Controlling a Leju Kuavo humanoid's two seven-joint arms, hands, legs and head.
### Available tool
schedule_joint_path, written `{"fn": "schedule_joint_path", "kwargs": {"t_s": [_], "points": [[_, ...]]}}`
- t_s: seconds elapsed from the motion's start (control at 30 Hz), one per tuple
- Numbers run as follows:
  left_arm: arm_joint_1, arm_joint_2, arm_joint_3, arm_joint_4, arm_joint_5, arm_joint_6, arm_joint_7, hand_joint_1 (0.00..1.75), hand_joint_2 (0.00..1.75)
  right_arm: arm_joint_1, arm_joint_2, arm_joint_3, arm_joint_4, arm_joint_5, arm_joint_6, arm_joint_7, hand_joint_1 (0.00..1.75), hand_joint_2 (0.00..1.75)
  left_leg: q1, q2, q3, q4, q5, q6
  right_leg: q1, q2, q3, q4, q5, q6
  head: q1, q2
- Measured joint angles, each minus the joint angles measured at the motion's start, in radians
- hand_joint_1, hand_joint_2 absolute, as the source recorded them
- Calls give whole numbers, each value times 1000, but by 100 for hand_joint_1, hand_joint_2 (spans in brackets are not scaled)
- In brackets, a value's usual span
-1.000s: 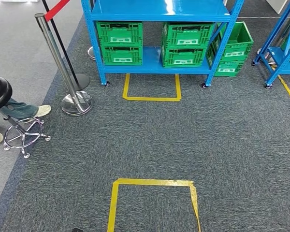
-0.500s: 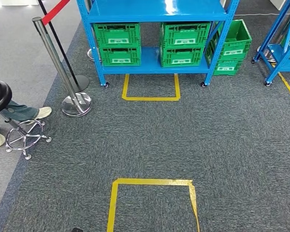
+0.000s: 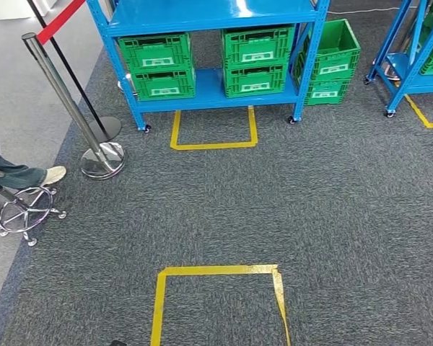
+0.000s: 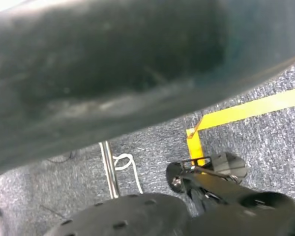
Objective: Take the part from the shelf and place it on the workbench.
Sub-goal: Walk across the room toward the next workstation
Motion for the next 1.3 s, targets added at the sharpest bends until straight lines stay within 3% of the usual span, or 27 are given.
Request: {"fn": "schedule_joint_path", "kwargs": {"t_s": [0.03,0.07,0.13,0.17,0.2,0.3,0.33,0.5,0.77,1.3], "points": [[1,0,0,0,1,2,0,0,0,0,0,0,0,2,-4,0,0,0,-3,-1,-3,1,15,7,3,3,0,0,0,-1,0,0],[1,0,0,0,3,4,0,0,0,0,0,0,0,4,-10,0,0,0,-7,-3,12,-35,46,15,5,6,1,0,0,0,0,0],[1,-1,0,0,7,10,0,0,0,-1,0,0,0,11,-24,0,0,0,-15,-13,68,-160,113,33,8,12,2,1,0,1,0,0],[-1,-1,0,0,9,11,0,0,0,-2,0,0,0,14,-28,0,0,0,-18,-18,90,-213,130,35,10,13,0,1,0,3,0,0],[-2,-3,0,0,9,12,0,0,0,-2,0,0,0,15,-30,0,0,0,-19,-23,104,-247,138,28,12,14,-2,2,-2,3,1,0],[-1,-7,1,0,10,14,0,0,0,-1,-1,0,0,16,-32,0,0,0,-19,-25,108,-268,139,3,14,12,-8,-3,1,-16,2,0],[-1,-8,2,0,10,15,0,0,0,0,-2,0,0,16,-32,0,0,0,-20,-25,108,-268,139,5,13,12,-8,-8,4,-19,2,0],[-2,-9,4,1,10,18,0,0,0,-1,-2,0,0,16,-32,0,0,0,-21,-25,108,-268,140,19,12,12,2,-29,15,-2,3,0],[-2,-9,6,1,10,18,0,0,0,-1,-2,0,0,16,-32,0,0,0,-25,-25,105,-267,143,26,8,12,11,-36,22,17,2,0],[-2,-9,6,1,10,18,0,0,0,-1,-2,0,0,16,-32,0,0,0,-24,-25,104,-267,146,28,9,12,9,-35,22,19,2,0]]}}
